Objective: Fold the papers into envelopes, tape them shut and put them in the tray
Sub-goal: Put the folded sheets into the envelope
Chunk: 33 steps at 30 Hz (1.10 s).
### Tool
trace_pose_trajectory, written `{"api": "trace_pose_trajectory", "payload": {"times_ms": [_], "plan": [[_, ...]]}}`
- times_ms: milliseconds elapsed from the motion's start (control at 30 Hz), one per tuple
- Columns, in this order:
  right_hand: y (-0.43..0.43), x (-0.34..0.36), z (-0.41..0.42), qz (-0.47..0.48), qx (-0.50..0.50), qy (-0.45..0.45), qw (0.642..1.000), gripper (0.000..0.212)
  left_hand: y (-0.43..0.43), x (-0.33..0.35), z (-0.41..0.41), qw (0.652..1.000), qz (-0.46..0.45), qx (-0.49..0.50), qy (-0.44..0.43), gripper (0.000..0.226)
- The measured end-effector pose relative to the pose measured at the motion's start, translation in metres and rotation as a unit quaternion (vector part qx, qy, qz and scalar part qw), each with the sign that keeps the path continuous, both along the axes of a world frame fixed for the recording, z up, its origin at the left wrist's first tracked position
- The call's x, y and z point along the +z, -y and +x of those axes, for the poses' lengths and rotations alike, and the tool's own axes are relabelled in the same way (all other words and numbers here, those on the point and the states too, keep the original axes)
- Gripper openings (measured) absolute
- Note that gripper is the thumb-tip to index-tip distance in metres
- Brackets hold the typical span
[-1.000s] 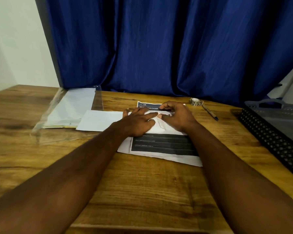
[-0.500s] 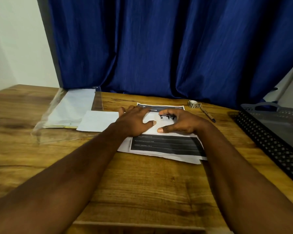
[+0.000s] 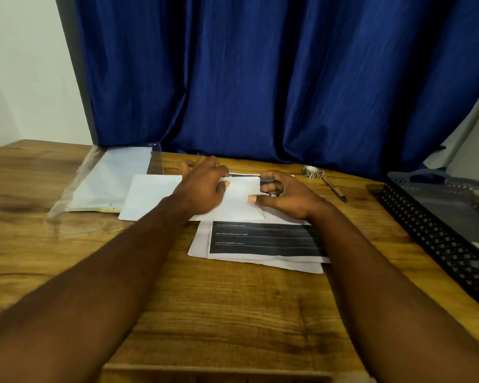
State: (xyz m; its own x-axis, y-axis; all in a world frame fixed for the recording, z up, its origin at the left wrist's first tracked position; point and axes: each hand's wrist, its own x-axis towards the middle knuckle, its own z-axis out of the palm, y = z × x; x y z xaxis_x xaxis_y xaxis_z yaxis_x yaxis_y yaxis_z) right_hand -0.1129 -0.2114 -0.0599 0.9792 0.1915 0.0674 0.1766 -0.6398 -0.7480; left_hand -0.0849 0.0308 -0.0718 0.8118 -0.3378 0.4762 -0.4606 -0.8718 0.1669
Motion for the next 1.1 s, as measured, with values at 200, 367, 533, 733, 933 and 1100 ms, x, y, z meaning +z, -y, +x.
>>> {"api": "trace_pose_trajectory", "payload": {"times_ms": [200, 367, 533, 733, 933, 1100], "plan": [[0.008, 0.002, -0.001, 0.095, -0.006, 0.049, 0.994, 0.036, 0.006, 0.024, -0.014, 0.969, -0.035, -0.045, 0.24, 0.019], [0.012, 0.007, 0.003, 0.176, -0.071, 0.133, 0.973, 0.01, 0.014, 0.04, -0.026, 0.942, -0.019, -0.059, 0.329, 0.015], [0.022, 0.0, 0.0, 0.097, -0.075, 0.147, 0.982, 0.009, 0.017, 0.04, -0.027, 0.962, 0.03, -0.147, 0.23, 0.017], [0.037, -0.004, -0.001, -0.023, -0.029, 0.08, 0.996, 0.038, 0.033, 0.027, -0.032, 0.975, 0.114, -0.186, -0.038, 0.027], [0.039, -0.002, 0.004, -0.044, -0.034, 0.061, 0.997, 0.041, 0.036, 0.016, -0.031, 0.972, 0.068, -0.193, -0.115, 0.041], [0.036, -0.014, 0.012, 0.009, -0.115, 0.103, 0.988, 0.033, 0.038, 0.013, -0.032, 0.974, 0.041, -0.19, -0.114, 0.05]]}}
